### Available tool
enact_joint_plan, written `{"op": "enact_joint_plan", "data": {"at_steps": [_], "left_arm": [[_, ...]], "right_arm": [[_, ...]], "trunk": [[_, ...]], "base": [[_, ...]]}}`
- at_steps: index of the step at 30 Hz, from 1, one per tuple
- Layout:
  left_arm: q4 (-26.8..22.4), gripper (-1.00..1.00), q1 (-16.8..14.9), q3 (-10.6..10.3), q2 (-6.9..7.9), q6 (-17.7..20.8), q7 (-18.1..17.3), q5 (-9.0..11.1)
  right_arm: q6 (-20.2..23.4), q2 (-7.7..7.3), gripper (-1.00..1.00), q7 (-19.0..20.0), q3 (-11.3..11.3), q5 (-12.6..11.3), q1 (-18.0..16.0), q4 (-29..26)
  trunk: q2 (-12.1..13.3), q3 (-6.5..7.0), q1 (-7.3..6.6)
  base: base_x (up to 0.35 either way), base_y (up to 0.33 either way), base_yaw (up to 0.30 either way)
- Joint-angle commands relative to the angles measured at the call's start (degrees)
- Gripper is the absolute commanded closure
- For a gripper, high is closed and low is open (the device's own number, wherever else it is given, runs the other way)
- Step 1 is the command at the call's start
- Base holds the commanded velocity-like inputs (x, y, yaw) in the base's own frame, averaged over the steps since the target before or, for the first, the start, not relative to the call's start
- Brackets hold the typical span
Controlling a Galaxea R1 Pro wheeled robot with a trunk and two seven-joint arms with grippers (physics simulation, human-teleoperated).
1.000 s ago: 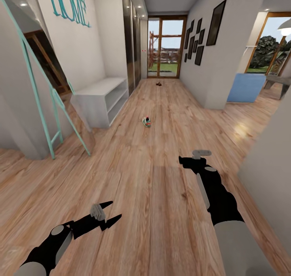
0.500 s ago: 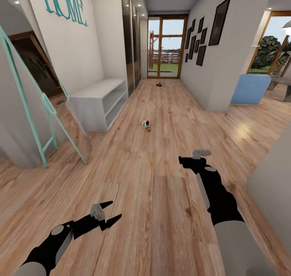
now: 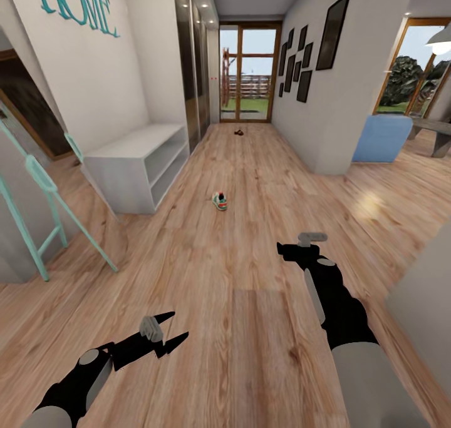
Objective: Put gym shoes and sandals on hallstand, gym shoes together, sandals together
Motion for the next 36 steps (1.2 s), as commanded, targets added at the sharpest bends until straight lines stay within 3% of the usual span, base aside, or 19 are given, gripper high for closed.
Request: {"op": "enact_joint_plan", "data": {"at_steps": [1,36], "left_arm": [[0.06,-1.00,-0.04,0.05,0.00,-0.31,-0.19,0.09],[0.06,-1.00,-0.04,0.05,0.00,-0.31,-0.18,0.09]], "right_arm": [[0.31,0.05,-1.00,0.06,-0.07,0.37,-0.03,-0.07],[0.31,0.05,-1.00,0.06,-0.05,0.37,-0.03,-0.07]], "trunk": [[-0.02,-0.05,0.02],[-0.02,-0.05,0.02]], "base": [[0.345,0.000,-0.006],[0.345,0.000,-0.010]]}}
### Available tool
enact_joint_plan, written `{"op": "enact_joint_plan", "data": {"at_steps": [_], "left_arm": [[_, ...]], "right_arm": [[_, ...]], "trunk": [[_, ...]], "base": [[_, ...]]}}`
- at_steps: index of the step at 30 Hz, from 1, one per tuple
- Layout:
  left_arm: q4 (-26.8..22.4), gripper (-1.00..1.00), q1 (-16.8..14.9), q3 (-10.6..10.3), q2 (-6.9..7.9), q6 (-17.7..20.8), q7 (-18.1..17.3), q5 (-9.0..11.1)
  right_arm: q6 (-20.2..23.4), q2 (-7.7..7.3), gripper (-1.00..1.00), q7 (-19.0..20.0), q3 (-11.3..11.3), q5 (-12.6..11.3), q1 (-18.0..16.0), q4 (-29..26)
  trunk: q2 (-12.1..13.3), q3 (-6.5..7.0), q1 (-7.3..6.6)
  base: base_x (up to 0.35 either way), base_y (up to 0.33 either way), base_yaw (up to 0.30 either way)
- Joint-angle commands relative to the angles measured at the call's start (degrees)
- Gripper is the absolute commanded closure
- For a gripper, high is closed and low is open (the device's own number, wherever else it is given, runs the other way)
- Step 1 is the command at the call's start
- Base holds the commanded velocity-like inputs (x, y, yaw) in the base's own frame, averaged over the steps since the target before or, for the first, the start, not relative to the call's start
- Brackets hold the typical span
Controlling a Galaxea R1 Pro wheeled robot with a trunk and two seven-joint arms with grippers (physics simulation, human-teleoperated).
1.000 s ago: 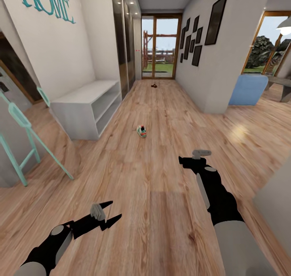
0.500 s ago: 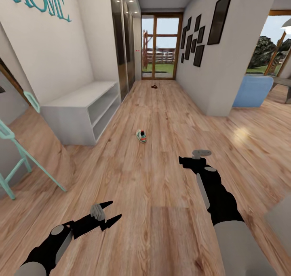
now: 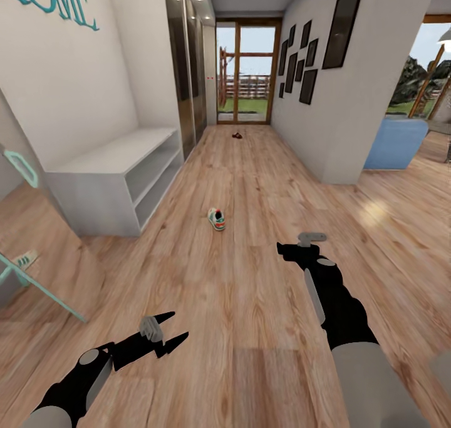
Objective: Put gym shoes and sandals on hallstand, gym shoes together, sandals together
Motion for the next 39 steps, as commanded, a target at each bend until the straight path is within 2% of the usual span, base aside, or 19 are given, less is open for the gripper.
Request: {"op": "enact_joint_plan", "data": {"at_steps": [1,16,39], "left_arm": [[0.05,-1.00,-0.03,0.05,0.01,-0.31,-0.19,0.09],[0.05,-1.00,-0.03,0.05,0.01,-0.31,-0.19,0.09],[0.05,-1.00,-0.03,0.05,0.01,-0.31,-0.19,0.08]], "right_arm": [[0.31,0.06,-1.00,0.06,-0.05,0.37,-0.03,-0.06],[0.31,0.06,-1.00,0.06,-0.01,0.39,-0.03,-0.06],[0.31,0.06,-1.00,0.06,0.00,0.37,-0.03,-0.06]], "trunk": [[-0.02,-0.05,0.02],[-0.02,-0.05,0.02],[-0.02,-0.05,0.02]], "base": [[0.345,0.000,-0.186],[0.345,0.000,-0.205],[0.345,-0.004,-0.011]]}}
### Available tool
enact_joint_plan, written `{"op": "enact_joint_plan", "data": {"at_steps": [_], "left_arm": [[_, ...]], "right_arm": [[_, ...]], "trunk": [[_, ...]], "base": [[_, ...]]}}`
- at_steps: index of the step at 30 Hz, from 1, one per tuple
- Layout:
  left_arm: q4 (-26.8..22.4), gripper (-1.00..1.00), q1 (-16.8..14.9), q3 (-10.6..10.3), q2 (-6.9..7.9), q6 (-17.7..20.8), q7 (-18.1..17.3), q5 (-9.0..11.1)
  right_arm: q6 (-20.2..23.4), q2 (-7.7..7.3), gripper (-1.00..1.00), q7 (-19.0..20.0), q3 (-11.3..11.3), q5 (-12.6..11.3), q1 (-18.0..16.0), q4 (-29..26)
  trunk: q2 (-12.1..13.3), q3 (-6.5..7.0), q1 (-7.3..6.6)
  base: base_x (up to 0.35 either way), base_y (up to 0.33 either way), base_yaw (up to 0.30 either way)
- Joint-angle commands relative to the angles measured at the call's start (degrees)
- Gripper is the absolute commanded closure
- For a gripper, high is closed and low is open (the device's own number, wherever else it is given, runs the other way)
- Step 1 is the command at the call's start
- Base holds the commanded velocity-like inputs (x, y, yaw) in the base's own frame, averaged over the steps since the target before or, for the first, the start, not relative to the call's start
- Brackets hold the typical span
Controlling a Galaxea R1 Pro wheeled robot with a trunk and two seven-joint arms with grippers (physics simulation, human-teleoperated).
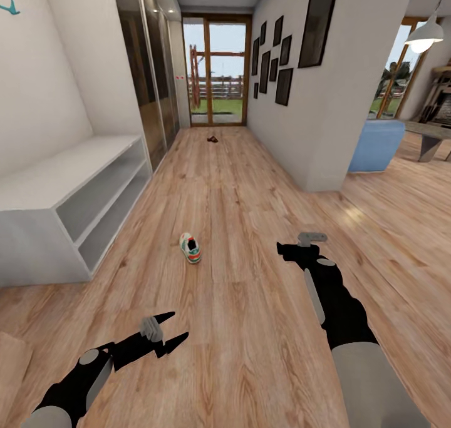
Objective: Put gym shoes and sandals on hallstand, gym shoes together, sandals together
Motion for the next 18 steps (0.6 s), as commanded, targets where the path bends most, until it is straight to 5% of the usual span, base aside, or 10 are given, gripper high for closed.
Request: {"op": "enact_joint_plan", "data": {"at_steps": [1,18], "left_arm": [[0.07,-1.00,-0.04,0.06,0.00,-0.31,-0.20,0.08],[0.05,-1.00,-0.04,0.06,0.00,-0.31,-0.20,0.09]], "right_arm": [[0.31,0.05,-1.00,0.06,-0.07,0.37,-0.03,-0.07],[0.31,0.05,-1.00,0.06,-0.12,0.37,-0.03,-0.07]], "trunk": [[-0.02,-0.05,0.02],[-0.02,-0.05,0.02]], "base": [[0.345,-0.063,0.000],[0.330,-0.118,0.000]]}}
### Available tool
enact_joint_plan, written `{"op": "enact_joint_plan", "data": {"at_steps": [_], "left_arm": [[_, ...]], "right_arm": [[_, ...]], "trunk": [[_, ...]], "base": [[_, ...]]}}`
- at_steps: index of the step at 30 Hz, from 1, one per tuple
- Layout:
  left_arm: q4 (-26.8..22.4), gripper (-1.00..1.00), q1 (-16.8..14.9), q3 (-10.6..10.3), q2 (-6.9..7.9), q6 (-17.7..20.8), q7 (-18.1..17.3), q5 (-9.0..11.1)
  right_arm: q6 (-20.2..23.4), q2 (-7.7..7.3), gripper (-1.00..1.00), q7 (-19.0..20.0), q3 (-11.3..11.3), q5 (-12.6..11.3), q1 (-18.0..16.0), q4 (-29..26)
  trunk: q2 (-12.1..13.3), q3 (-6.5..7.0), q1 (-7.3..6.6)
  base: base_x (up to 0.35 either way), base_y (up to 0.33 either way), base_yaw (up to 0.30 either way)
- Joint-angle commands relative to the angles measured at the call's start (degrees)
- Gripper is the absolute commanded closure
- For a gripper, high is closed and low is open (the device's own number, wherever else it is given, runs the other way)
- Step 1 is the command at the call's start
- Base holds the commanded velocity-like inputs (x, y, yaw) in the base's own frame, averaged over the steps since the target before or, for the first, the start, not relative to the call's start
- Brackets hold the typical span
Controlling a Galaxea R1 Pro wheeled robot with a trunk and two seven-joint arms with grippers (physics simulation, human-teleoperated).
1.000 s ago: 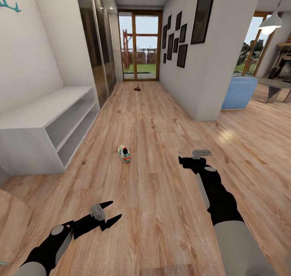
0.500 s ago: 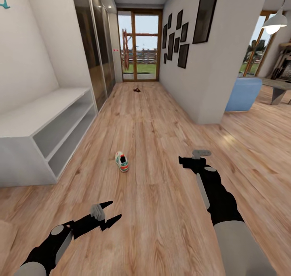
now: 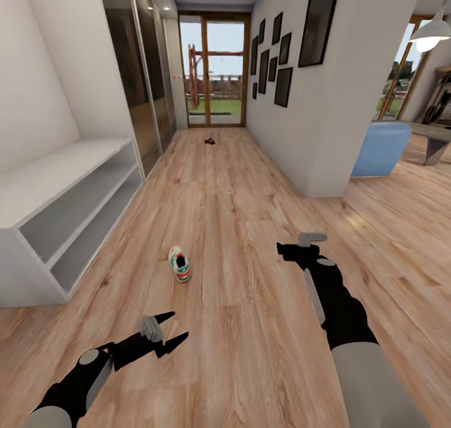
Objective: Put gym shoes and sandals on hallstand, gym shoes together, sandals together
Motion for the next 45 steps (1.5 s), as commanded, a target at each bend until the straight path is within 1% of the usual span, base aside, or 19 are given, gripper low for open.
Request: {"op": "enact_joint_plan", "data": {"at_steps": [1,45], "left_arm": [[0.05,-1.00,-0.04,0.07,0.00,-0.31,-0.20,0.06],[0.09,-1.00,-0.04,0.07,0.00,-0.31,-0.20,0.06]], "right_arm": [[0.30,0.05,-1.00,0.06,-0.07,0.37,-0.02,-0.06],[0.30,0.05,-1.00,0.06,-0.04,0.37,-0.02,-0.06]], "trunk": [[-0.02,-0.05,0.02],[-0.02,-0.05,0.02]], "base": [[0.303,-0.156,0.000],[0.302,-0.159,0.000]]}}
